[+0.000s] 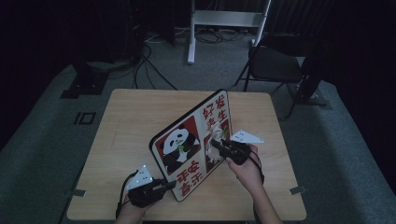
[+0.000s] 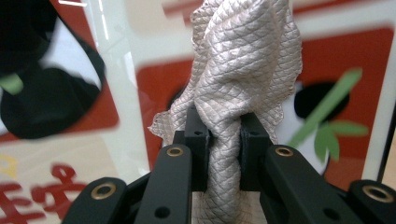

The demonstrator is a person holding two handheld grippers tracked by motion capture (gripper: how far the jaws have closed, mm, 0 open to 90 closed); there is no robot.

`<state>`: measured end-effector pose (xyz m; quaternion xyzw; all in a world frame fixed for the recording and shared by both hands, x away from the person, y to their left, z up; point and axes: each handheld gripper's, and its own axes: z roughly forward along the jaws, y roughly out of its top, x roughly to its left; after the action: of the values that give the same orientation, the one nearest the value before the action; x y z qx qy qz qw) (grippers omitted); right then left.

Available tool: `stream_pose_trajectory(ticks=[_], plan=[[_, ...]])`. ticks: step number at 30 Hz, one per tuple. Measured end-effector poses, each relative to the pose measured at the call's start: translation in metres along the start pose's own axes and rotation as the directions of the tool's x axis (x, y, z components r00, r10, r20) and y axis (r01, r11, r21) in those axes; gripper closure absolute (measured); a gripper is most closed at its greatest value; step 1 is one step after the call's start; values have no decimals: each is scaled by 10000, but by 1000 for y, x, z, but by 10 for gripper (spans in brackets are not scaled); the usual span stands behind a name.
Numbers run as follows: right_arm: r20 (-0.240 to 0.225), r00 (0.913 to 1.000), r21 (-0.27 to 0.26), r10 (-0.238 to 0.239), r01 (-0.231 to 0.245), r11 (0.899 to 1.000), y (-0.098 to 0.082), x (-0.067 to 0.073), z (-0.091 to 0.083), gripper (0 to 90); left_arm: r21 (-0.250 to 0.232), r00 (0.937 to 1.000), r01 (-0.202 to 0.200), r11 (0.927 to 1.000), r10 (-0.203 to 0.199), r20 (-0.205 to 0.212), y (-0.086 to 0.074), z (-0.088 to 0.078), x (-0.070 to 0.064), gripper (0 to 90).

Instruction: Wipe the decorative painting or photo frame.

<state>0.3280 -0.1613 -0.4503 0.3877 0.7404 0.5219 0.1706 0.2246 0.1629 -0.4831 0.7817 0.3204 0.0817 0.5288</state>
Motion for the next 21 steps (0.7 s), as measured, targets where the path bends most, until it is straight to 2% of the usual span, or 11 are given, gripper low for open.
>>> stream_pose_trajectory(ticks=[9, 21], plan=[[128, 9995, 558, 290, -297, 9980, -27, -7, 3, 780, -18, 10000, 15, 10000, -15, 21, 0, 0, 0, 770], [297, 9982, 1156, 513, -544, 9918, -51, -12, 7, 779, -40, 10000, 0, 10000, 0, 13, 0, 0, -1, 770]])
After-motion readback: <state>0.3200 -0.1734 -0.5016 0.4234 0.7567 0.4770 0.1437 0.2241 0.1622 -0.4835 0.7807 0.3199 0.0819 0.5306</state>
